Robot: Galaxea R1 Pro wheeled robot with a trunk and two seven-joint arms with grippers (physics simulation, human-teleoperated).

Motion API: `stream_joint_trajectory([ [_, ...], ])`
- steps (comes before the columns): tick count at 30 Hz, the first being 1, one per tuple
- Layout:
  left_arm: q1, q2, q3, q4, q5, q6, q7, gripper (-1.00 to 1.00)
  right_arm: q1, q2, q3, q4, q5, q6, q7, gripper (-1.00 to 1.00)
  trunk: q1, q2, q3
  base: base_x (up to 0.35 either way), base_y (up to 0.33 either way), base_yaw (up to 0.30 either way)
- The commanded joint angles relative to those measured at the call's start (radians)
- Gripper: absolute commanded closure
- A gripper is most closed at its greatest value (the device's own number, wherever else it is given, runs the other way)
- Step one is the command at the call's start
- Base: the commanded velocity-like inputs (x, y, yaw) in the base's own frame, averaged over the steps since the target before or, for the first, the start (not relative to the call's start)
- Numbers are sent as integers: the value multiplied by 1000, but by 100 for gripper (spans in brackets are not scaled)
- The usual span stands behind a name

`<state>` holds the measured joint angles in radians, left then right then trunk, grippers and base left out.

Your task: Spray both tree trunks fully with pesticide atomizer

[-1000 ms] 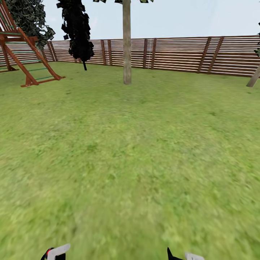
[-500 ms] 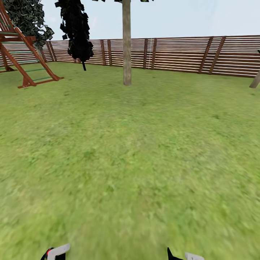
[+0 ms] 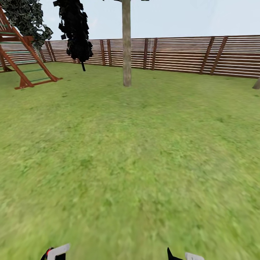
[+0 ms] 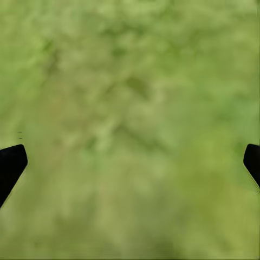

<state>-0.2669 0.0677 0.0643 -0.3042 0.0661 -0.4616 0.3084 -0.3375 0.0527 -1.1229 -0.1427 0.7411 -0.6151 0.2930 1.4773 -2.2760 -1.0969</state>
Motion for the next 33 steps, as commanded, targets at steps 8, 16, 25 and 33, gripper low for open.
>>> stream_joint_trajectory([
  [8,0,0,0,-1,0,0,0,100,0,0,0,0,1,0,0,-100,0,0,0,339,0,0],
  [16,0,0,0,0,0,0,0,100,0,0,0,0,0,0,0,-100,0,0,0,339,0,0],
  [25,0,1,0,-1,0,0,0,100,0,0,0,0,0,0,0,-100,0,0,0,339,0,0],
  [33,0,1,0,-1,0,0,0,100,0,0,0,0,0,0,0,-100,0,0,0,339,0,0],
])
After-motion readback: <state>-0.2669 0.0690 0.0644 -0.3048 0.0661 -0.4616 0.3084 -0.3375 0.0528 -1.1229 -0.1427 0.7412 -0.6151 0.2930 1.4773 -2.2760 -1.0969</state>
